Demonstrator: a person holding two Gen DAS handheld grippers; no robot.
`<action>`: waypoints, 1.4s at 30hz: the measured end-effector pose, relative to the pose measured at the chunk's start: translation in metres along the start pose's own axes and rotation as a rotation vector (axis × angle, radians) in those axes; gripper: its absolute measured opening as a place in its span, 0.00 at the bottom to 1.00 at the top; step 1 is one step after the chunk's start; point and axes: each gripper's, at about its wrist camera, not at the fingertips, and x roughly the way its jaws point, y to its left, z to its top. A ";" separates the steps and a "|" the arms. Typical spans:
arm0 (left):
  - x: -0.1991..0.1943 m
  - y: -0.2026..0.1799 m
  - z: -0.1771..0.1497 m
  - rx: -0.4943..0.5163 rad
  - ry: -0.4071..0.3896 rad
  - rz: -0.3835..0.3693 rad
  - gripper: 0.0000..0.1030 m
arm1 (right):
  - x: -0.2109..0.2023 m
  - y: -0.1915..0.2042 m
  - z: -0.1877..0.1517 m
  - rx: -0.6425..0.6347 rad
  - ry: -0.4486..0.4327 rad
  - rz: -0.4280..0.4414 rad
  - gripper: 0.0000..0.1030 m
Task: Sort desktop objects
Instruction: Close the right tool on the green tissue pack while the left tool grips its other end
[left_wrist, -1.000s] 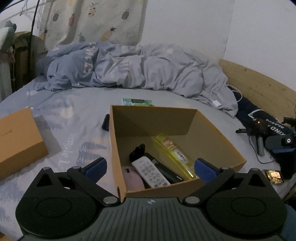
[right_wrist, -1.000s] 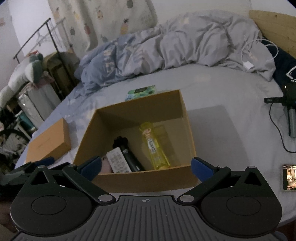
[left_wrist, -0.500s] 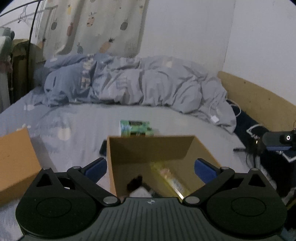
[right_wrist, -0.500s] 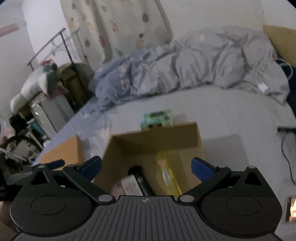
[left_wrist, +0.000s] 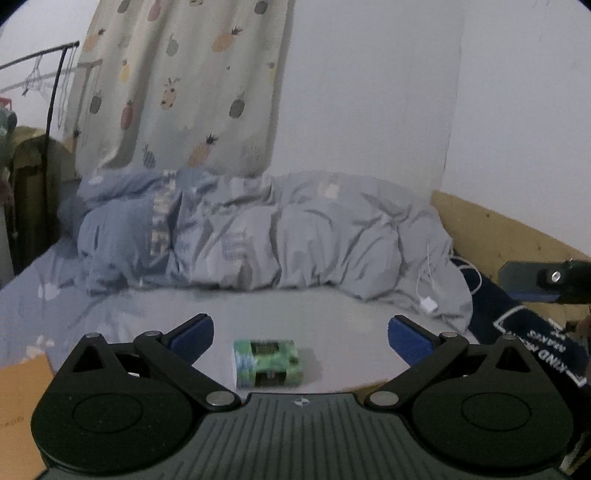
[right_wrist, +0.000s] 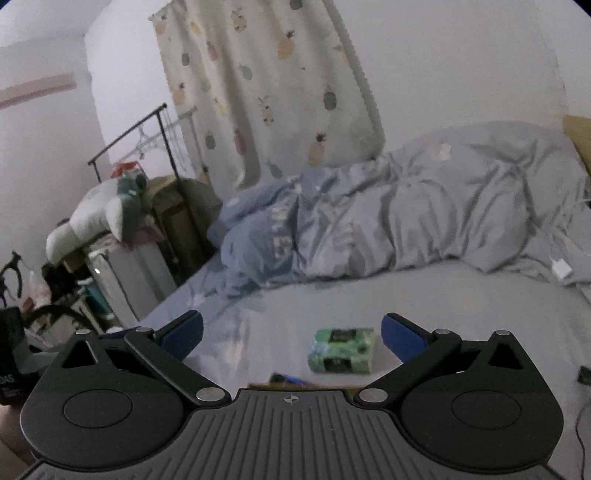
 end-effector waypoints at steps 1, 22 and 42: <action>0.004 0.000 0.005 0.001 -0.004 0.001 1.00 | 0.006 -0.002 0.006 0.001 -0.002 0.004 1.00; 0.156 0.055 -0.001 -0.048 0.183 0.068 1.00 | 0.188 -0.063 0.023 0.041 0.172 -0.039 1.00; 0.306 0.119 -0.046 -0.200 0.486 0.063 1.00 | 0.376 -0.155 -0.048 0.236 0.555 -0.080 1.00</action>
